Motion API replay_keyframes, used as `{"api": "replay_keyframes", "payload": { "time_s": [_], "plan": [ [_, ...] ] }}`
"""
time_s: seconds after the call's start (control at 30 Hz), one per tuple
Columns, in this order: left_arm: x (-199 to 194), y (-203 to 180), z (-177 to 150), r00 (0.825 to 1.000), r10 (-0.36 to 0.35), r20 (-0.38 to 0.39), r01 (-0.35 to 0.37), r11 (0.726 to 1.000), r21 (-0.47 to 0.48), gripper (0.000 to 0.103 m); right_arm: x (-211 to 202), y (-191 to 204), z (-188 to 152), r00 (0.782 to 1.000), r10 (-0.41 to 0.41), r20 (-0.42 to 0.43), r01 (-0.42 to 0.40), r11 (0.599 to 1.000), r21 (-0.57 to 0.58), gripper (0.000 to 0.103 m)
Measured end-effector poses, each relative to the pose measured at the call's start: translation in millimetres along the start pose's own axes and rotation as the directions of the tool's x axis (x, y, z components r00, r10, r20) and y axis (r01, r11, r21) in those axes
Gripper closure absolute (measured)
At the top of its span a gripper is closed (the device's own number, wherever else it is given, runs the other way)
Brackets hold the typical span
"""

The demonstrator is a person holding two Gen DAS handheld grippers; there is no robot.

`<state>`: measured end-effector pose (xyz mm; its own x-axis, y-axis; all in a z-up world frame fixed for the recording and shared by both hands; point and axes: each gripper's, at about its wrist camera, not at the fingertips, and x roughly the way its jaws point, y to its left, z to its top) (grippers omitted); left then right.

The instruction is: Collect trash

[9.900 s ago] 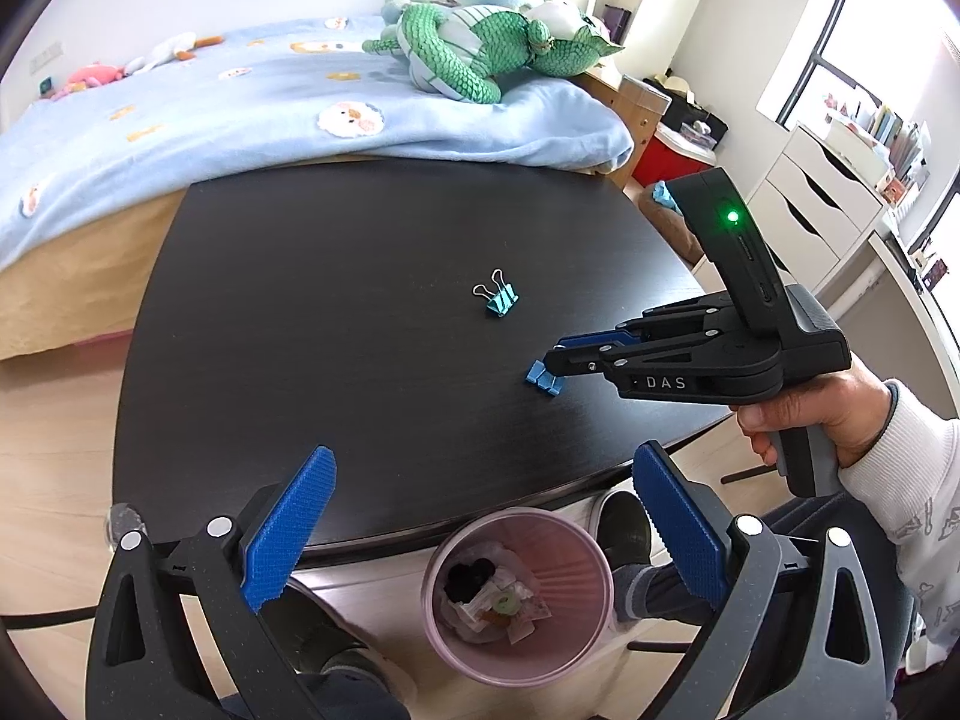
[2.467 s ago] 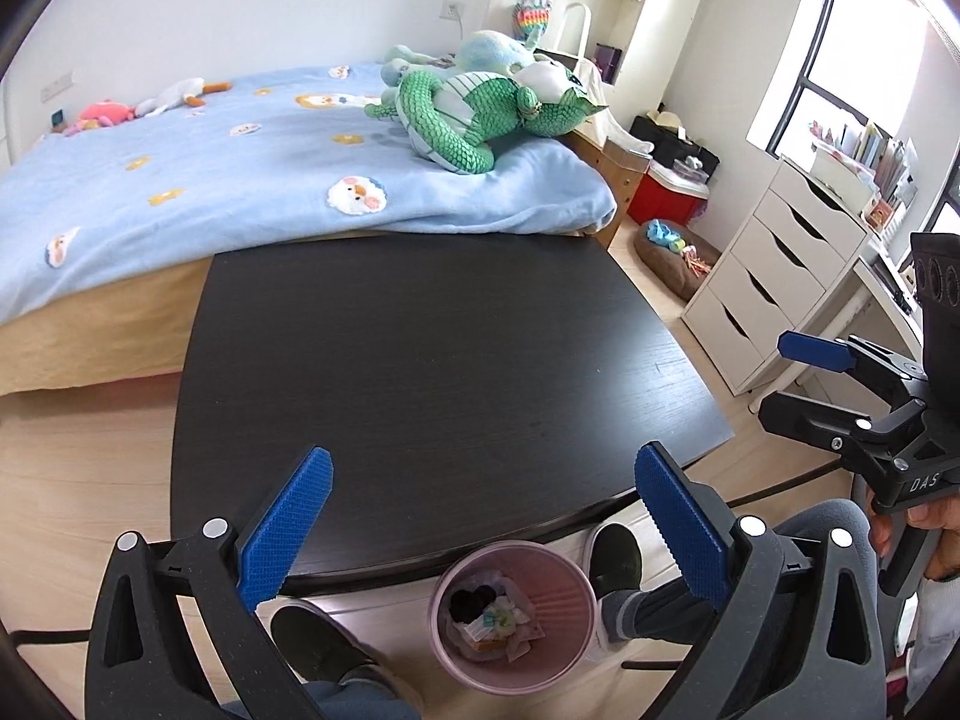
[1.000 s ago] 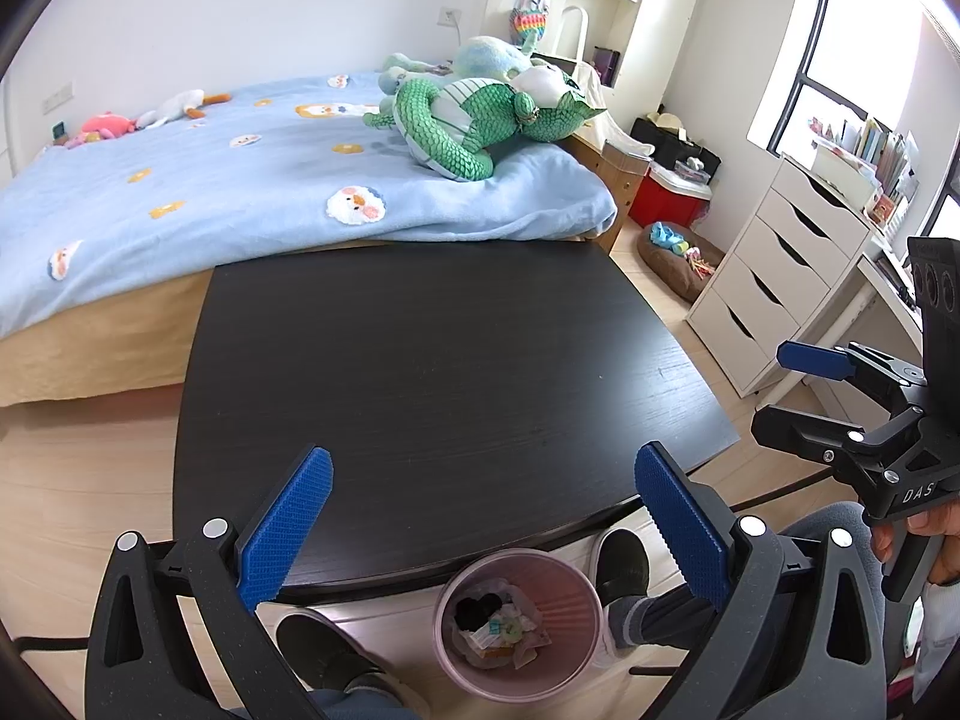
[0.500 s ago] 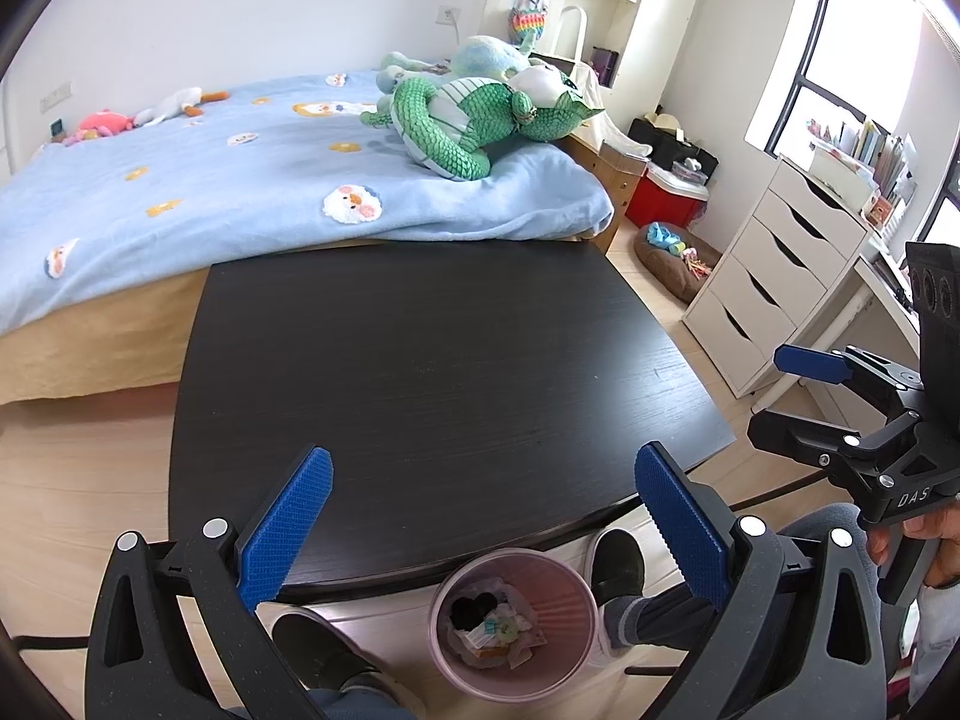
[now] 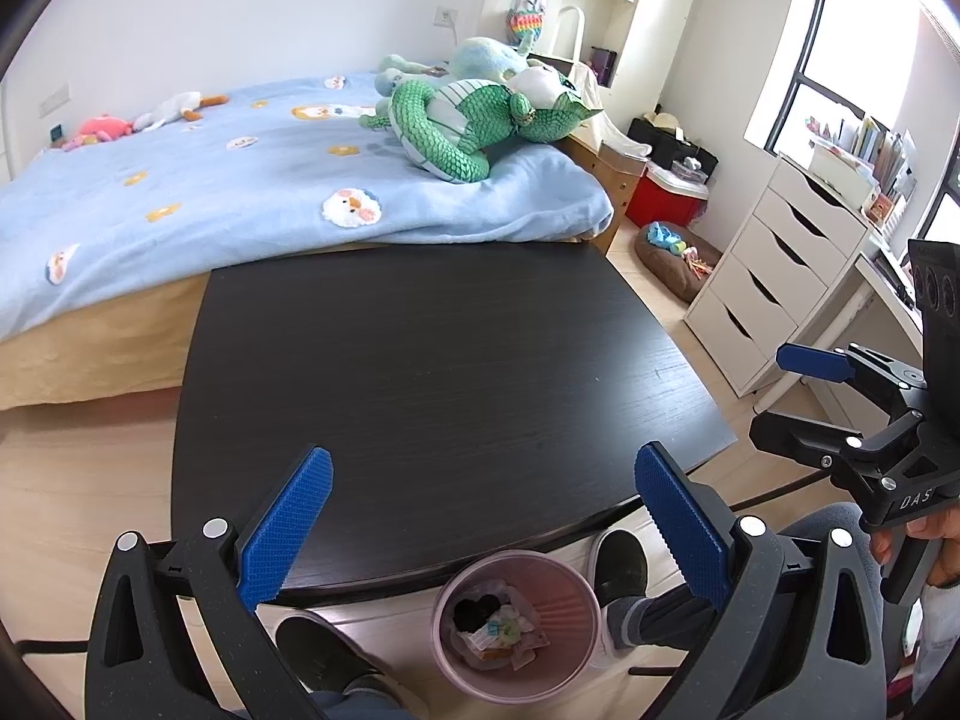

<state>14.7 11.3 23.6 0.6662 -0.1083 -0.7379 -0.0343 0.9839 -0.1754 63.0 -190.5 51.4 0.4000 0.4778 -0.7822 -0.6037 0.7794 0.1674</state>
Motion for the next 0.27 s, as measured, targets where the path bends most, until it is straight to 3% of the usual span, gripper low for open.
{"api": "replay_keyframes", "payload": {
  "time_s": [0.27],
  "plan": [
    [-1.6, -2.3, 0.4, 1.0, 0.018, 0.009, -0.018, 1.0, 0.013, 0.006, -2.8, -1.3, 0.6, 1.0, -0.006, 0.004, 0.006, 1.0, -0.006, 0.003]
  ]
}}
